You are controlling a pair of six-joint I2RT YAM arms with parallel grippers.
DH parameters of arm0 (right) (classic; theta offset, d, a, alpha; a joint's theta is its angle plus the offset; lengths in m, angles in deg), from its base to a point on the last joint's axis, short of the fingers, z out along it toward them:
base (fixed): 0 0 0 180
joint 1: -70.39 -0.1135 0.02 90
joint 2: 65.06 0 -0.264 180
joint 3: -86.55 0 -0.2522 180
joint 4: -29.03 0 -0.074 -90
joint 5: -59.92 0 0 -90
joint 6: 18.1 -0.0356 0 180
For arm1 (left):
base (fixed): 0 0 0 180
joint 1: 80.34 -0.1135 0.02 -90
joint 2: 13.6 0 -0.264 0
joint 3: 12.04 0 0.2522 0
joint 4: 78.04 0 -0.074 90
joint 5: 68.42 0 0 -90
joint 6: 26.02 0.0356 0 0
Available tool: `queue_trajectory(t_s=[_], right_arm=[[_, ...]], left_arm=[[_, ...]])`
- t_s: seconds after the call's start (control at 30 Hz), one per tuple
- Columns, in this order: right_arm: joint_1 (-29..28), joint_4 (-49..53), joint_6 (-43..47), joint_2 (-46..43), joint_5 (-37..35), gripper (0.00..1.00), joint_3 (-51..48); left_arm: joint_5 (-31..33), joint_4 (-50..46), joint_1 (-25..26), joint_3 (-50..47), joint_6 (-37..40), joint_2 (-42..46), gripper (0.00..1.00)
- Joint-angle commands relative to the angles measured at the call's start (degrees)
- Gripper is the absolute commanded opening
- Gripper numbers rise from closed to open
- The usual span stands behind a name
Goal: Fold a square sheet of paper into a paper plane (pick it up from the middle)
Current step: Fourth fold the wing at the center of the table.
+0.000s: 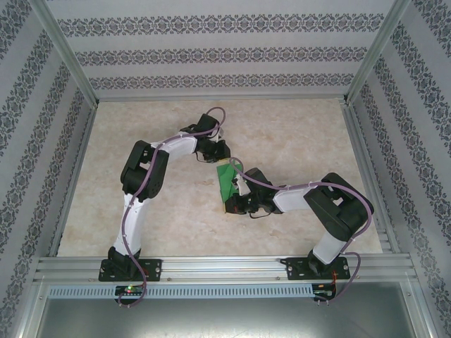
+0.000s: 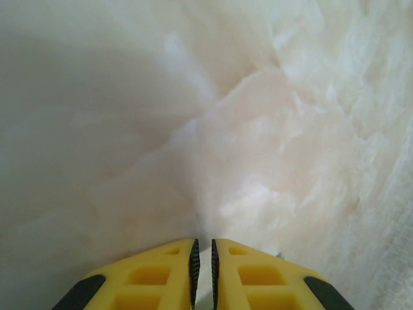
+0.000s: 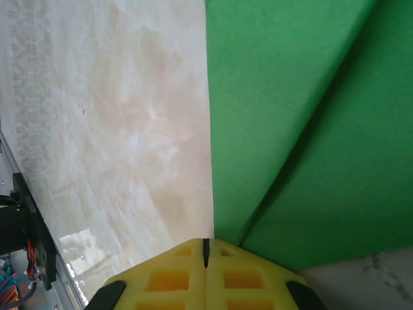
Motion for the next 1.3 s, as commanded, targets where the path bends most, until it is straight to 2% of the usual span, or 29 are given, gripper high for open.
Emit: queue_trajectory(t_s=[0.0, 0.37, 0.6, 0.8, 1.0, 1.27], right_arm=[[-1.7, 14.1, 1.4, 7.3, -4.4, 0.03, -4.0], [-1.7, 15.1, 1.5, 6.0, -4.5, 0.03, -3.1], [-1.8, 15.2, 1.6, 5.5, -4.5, 0.03, -2.1], [-1.9, 15.0, 1.5, 3.7, -4.6, 0.03, -1.8], [-1.8, 14.4, 1.1, 3.2, -4.6, 0.03, -1.8], [-2.5, 14.6, 0.4, 2.3, -5.3, 0.03, -2.1]], left_arm=[[3.1, 1.8, -0.3, 1.3, 1.8, -1.6, 0.18], [3.9, -1.0, -1.0, 0.1, 4.7, 6.9, 0.22], [0.9, -0.8, -0.6, -8.8, 4.7, 16.6, 0.28], [-2.1, 1.8, 2.2, -18.1, 3.7, 22.5, 0.30], [-3.3, 5.0, 4.7, -23.9, 2.2, 23.9, 0.29], [-3.2, 8.6, 5.6, -26.2, 2.3, 19.1, 0.27]])
